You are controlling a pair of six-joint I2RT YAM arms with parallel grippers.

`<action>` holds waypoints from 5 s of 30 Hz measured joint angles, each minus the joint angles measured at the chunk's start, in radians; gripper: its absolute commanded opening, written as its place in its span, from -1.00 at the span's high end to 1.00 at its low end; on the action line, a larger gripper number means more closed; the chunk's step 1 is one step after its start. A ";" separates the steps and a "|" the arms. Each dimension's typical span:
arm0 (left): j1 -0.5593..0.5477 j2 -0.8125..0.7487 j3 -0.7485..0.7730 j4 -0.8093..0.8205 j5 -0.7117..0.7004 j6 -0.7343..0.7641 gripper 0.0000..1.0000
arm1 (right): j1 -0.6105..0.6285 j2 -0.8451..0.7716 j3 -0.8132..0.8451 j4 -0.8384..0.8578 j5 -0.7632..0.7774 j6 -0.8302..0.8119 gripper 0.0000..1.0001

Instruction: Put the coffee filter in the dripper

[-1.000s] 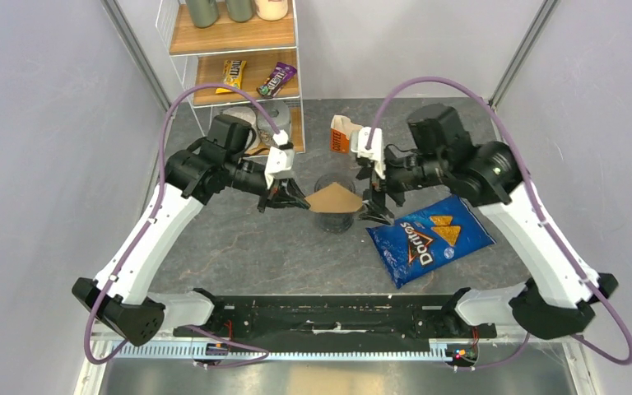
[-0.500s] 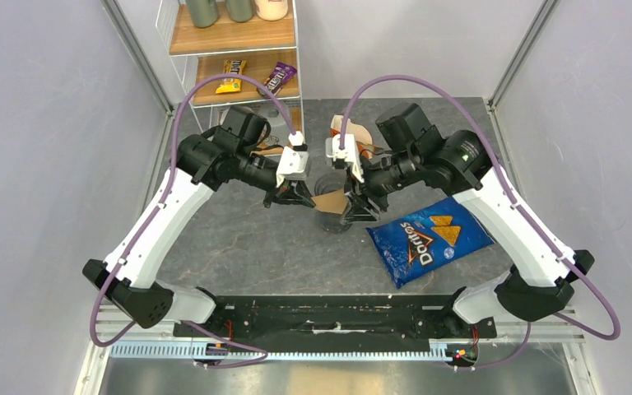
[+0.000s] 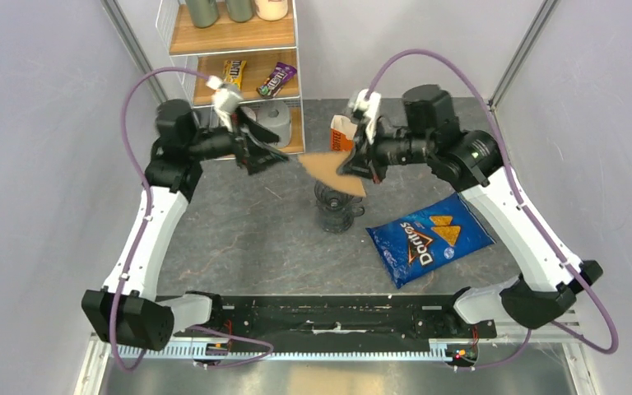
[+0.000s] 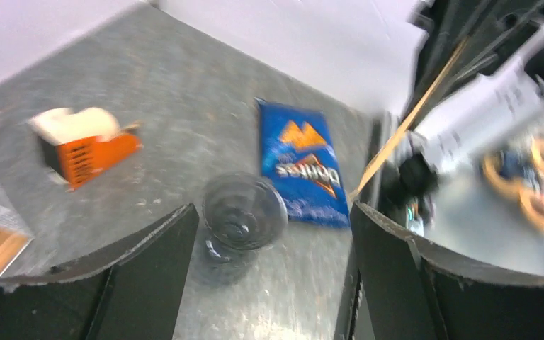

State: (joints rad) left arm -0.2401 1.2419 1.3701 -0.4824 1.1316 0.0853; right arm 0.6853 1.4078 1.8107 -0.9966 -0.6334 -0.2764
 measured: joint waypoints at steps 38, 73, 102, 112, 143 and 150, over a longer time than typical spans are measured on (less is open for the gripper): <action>-0.161 0.029 -0.136 1.142 -0.355 -1.067 0.96 | -0.105 -0.084 -0.209 1.041 0.060 0.758 0.17; -0.263 -0.040 0.105 -0.175 -0.039 0.135 0.95 | -0.027 0.019 0.060 0.001 -0.175 -0.064 0.86; -0.234 -0.119 0.119 -0.050 0.021 -0.245 0.22 | 0.045 -0.056 -0.004 -0.140 -0.241 -0.286 1.00; -0.256 -0.119 0.084 0.025 0.058 -0.320 0.16 | 0.060 -0.056 -0.004 -0.142 -0.225 -0.285 1.00; -0.278 -0.123 0.017 0.134 0.109 -0.417 0.95 | 0.066 -0.056 -0.004 -0.142 -0.222 -0.285 1.00; -0.278 -0.123 0.005 0.179 0.109 -0.461 0.95 | 0.068 -0.056 -0.004 -0.142 -0.220 -0.295 1.00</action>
State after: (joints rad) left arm -0.5182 1.1191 1.3746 -0.3031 1.2407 -0.3759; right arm 0.7528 1.3514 1.8065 -1.1381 -0.8532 -0.5716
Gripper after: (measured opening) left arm 0.031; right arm 0.007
